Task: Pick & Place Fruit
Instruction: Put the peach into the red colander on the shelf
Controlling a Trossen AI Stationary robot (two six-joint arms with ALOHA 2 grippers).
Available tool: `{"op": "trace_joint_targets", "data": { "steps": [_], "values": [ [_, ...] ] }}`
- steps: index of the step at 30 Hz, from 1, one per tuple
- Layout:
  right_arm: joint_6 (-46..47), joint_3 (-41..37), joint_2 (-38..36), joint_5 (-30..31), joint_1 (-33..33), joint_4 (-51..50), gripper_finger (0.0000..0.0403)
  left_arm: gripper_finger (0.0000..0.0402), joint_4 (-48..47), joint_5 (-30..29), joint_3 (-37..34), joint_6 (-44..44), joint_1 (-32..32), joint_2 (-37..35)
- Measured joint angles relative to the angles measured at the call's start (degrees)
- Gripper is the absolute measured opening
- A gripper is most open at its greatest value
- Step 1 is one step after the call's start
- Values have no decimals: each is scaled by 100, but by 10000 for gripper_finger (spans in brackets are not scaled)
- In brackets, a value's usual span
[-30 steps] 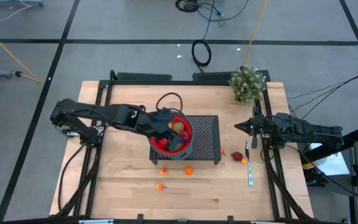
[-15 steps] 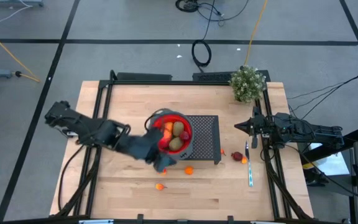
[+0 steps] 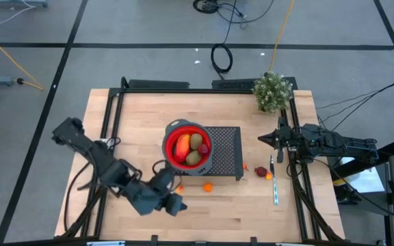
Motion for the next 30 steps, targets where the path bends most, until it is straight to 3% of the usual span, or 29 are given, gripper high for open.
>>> {"op": "trace_joint_targets", "data": {
  "steps": [7,14,23,30],
  "values": [
    [-7,0,1,1,1,2,0,118,-11,199,0,-82,-246,449],
    [-16,1,0,1,-1,2,0,94,-290,298,0,420,-349,1015],
    [-17,0,2,1,1,2,0,93,-405,1318,-7,2383,-351,1877],
    [-6,0,1,1,-1,2,0,92,-1257,1084,-7,3376,-362,2280]
  ]
}}
